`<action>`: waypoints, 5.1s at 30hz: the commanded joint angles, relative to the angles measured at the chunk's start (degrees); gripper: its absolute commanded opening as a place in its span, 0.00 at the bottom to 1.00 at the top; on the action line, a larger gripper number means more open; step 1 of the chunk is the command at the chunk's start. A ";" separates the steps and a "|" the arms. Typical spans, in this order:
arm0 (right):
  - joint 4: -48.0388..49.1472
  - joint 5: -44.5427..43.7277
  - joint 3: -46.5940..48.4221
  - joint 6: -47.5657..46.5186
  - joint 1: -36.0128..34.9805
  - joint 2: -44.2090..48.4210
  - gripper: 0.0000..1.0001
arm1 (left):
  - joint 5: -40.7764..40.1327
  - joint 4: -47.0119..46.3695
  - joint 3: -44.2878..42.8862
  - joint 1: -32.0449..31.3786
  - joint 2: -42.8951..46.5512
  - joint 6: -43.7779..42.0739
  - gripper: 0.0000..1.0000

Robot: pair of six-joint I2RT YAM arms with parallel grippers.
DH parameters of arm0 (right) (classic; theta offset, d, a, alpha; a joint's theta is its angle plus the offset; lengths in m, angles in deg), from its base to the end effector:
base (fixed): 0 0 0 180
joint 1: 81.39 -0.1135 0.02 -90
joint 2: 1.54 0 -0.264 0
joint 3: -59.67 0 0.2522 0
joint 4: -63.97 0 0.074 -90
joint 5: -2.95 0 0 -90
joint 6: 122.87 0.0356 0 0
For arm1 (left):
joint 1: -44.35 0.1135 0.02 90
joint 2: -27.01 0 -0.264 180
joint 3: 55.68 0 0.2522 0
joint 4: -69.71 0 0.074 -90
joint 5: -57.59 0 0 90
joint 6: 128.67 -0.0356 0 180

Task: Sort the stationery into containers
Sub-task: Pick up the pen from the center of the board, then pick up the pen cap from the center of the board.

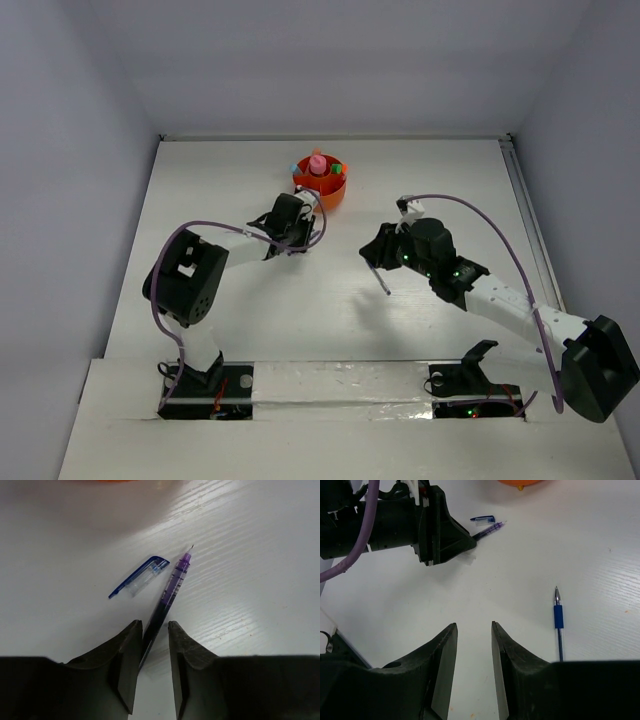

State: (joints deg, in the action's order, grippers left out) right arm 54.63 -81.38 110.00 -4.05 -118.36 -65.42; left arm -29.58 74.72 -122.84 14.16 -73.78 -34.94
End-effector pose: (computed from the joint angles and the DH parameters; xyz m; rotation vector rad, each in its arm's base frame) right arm 0.1974 0.1530 0.2489 -0.2145 2.0562 0.8302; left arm 0.3146 -0.1851 0.1647 0.5460 2.2044 -0.3722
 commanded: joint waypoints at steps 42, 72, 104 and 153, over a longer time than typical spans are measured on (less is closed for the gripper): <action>15.87 5.84 2.35 7.30 -0.03 -3.27 0.78 | 5.50 -10.48 10.85 -7.33 33.02 12.35 0.00; 28.53 17.79 10.27 14.42 -1.79 -16.46 0.00 | 24.85 -32.20 28.36 -7.33 42.61 22.99 0.43; 11.67 19.64 18.35 4.76 -2.32 -17.87 0.67 | 20.12 -30.62 29.41 -7.33 41.47 21.85 0.00; -1.70 5.66 36.81 1.93 -11.46 -51.87 0.70 | -4.94 -19.99 36.71 -2.06 69.68 22.90 0.00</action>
State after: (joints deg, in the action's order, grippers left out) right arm 51.92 -76.62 143.75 -4.09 -129.42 -115.12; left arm -34.41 57.21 -86.28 12.21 -4.69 -11.82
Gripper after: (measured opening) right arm 0.709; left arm 0.084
